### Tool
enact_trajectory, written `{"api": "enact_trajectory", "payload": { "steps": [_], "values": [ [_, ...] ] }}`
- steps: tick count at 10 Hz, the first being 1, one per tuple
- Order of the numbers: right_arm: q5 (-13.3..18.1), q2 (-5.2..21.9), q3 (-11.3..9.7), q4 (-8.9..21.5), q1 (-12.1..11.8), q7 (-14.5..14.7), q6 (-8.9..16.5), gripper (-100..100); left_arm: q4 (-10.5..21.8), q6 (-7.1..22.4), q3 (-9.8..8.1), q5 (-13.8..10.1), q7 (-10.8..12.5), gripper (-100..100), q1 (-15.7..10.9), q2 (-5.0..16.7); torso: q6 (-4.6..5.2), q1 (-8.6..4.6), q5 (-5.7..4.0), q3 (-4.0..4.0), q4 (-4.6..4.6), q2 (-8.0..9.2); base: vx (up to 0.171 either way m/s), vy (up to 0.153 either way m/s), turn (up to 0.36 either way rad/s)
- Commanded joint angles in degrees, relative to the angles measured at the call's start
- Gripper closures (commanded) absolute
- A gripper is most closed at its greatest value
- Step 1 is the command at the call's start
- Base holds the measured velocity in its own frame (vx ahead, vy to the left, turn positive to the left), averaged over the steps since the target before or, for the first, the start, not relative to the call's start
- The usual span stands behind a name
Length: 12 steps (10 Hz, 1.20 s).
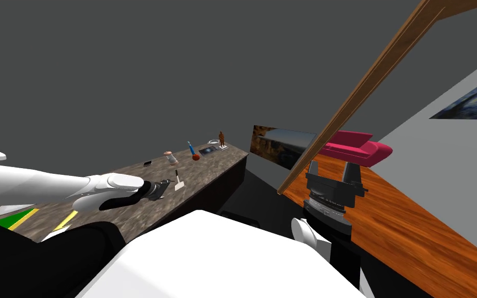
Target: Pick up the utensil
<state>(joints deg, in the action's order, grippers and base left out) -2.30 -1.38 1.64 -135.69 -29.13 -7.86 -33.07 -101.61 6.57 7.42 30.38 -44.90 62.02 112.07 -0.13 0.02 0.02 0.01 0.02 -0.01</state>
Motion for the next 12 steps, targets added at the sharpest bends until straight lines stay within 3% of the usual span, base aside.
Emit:
{"api": "enact_trajectory", "payload": {
  "steps": [1,3,4,6,9,10,12],
  "values": [
    [0.0,0.0,0.0,0.0,0.0,0.0,0.0,0,0.1,0.0,-2.14,-1.0,-1.9,-100,2.6,0.0,0.0,0.0,0.0,0.0,0.0,0.0,0.0,0.0,0.0],
    [0.0,0.0,0.0,0.0,0.0,0.0,0.0,0,0.2,1.3,-0.73,0.2,-4.1,-100,5.7,4.3,0.08,0.03,-0.01,-0.04,-0.02,-0.06,0.032,0.041,-0.319],
    [0.0,0.0,0.0,0.0,0.0,0.0,0.0,0,0.2,1.3,-1.95,0.2,-4.1,-100,5.8,4.6,0.11,0.15,0.03,-0.1,-0.05,-0.16,0.03,0.066,-0.12],
    [0.0,0.0,0.0,0.0,0.0,0.0,0.0,0,0.2,1.3,-0.73,0.2,-4.1,-100,5.7,4.6,-0.02,0.11,0.03,-0.04,-0.02,-0.07,0.009,0.019,0.037],
    [0.0,0.0,0.0,0.0,0.0,0.0,0.0,0,-0.1,2.6,1.32,1.7,-6.7,-100,10.0,10.1,0.07,0.14,0.02,-0.07,-0.03,-0.12,0.027,0.054,-0.282],
    [0.0,0.0,0.0,0.0,0.0,0.0,0.0,0,-0.1,2.6,1.32,1.7,-6.7,-100,10.0,10.1,0.06,0.23,0.05,-0.1,-0.04,-0.17,0.034,0.071,-0.089],
    [0.0,0.0,0.0,0.0,0.0,0.0,0.0,0,-0.5,3.1,2.55,2.4,-7.9,-100,12.3,12.6,0.02,0.17,0.04,-0.07,-0.03,-0.12,0.021,0.057,-0.163]
  ]
}}
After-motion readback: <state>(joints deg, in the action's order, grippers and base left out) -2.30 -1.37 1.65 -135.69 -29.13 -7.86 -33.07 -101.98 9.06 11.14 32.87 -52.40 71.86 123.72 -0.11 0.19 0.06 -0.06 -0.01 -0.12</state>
